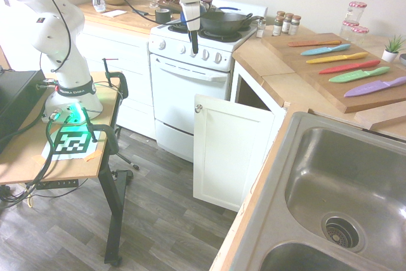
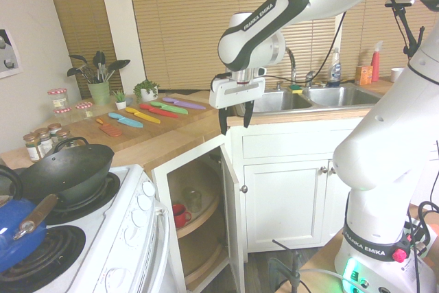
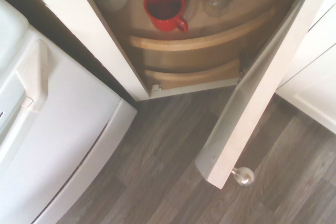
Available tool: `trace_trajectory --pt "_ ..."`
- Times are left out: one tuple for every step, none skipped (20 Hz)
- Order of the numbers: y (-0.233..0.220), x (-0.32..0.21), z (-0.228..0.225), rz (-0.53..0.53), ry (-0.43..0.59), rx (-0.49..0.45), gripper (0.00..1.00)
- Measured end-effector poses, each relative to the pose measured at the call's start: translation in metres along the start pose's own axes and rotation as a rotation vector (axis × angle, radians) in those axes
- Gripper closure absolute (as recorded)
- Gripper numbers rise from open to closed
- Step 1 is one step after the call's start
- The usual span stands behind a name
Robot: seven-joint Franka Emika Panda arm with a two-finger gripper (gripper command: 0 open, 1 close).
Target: Close the cabinet
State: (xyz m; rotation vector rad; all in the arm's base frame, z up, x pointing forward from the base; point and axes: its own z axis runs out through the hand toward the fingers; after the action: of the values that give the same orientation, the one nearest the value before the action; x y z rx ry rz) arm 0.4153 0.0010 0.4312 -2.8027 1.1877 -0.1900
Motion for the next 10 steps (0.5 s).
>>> trace_trajectory --pt "0.0 0.0 0.0 0.0 -0.001 -0.001 0.0" --pt "0.0 0.0 0.001 -0.001 -0.002 -0.001 0.0" --pt "0.0 0.001 0.003 0.0 -0.004 -0.004 0.0" --pt "0.002 0.003 0.006 0.003 -0.004 -0.009 0.0" --pt "0.005 0.008 0.01 0.011 0.0 -0.015 0.0" --pt "0.009 0.016 0.016 0.022 0.002 -0.023 0.0" --pt "0.014 0.024 0.023 0.033 0.007 -0.033 0.0" --pt "0.019 0.033 0.031 0.045 0.013 -0.047 0.0" --pt "0.024 0.042 0.04 0.055 0.021 -0.063 0.0" --pt "0.027 0.05 0.048 0.065 0.026 -0.076 0.0"
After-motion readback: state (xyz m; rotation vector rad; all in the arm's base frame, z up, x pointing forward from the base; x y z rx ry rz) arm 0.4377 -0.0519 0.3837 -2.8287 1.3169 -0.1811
